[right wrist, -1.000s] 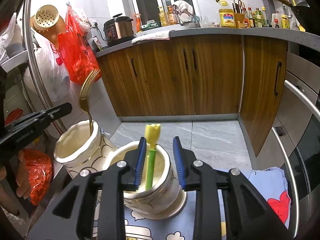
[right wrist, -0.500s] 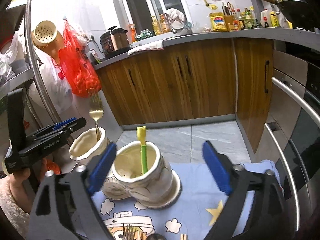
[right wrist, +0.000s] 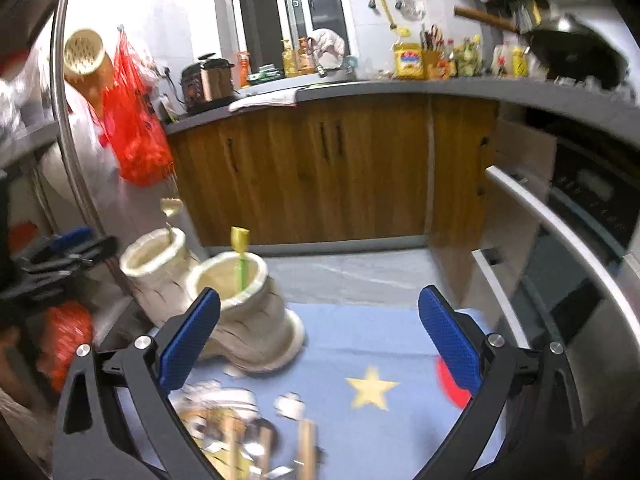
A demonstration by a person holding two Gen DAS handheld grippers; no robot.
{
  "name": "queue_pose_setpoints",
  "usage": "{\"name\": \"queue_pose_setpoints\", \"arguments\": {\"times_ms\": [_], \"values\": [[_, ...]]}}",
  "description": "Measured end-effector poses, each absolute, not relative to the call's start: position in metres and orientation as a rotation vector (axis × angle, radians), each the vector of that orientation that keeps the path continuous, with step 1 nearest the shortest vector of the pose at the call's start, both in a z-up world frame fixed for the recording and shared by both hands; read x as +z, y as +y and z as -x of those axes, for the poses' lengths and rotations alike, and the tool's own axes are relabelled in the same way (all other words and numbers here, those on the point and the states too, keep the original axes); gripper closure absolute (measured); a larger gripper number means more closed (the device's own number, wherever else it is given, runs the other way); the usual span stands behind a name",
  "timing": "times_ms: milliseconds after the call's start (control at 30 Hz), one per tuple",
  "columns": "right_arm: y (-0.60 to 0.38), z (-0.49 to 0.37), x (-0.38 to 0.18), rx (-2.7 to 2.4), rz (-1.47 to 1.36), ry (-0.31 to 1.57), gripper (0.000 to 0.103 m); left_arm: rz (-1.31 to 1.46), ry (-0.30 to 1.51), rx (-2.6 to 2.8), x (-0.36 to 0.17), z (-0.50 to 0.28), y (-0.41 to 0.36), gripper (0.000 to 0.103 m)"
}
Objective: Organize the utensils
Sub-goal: 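Drop gold fork into the larger cup with left tool while right releases utensil into smaller cup, then bring both open tools back over the remaining utensils on the cloth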
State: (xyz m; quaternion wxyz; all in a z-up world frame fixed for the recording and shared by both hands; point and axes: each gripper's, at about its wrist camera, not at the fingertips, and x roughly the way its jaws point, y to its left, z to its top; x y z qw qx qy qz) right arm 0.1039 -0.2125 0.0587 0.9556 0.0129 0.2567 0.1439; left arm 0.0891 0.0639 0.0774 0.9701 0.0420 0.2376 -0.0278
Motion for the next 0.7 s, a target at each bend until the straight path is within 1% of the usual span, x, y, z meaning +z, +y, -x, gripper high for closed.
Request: {"name": "queue_pose_setpoints", "arguments": {"times_ms": [133,433,700], "values": [[-0.225,-0.09,0.042,0.244,0.033,0.557,0.005,-0.106,0.527,-0.068,0.059,-0.067,0.061,0.01],[-0.24,-0.079,-0.018,0.261,0.026,0.766,0.005,-0.097,0.682,-0.1,-0.001,-0.04,0.054,0.009],[-0.218,-0.073,-0.036,0.303,0.116,0.792,0.006,-0.12,0.767,-0.15,-0.036,-0.034,0.033,0.009]]}}
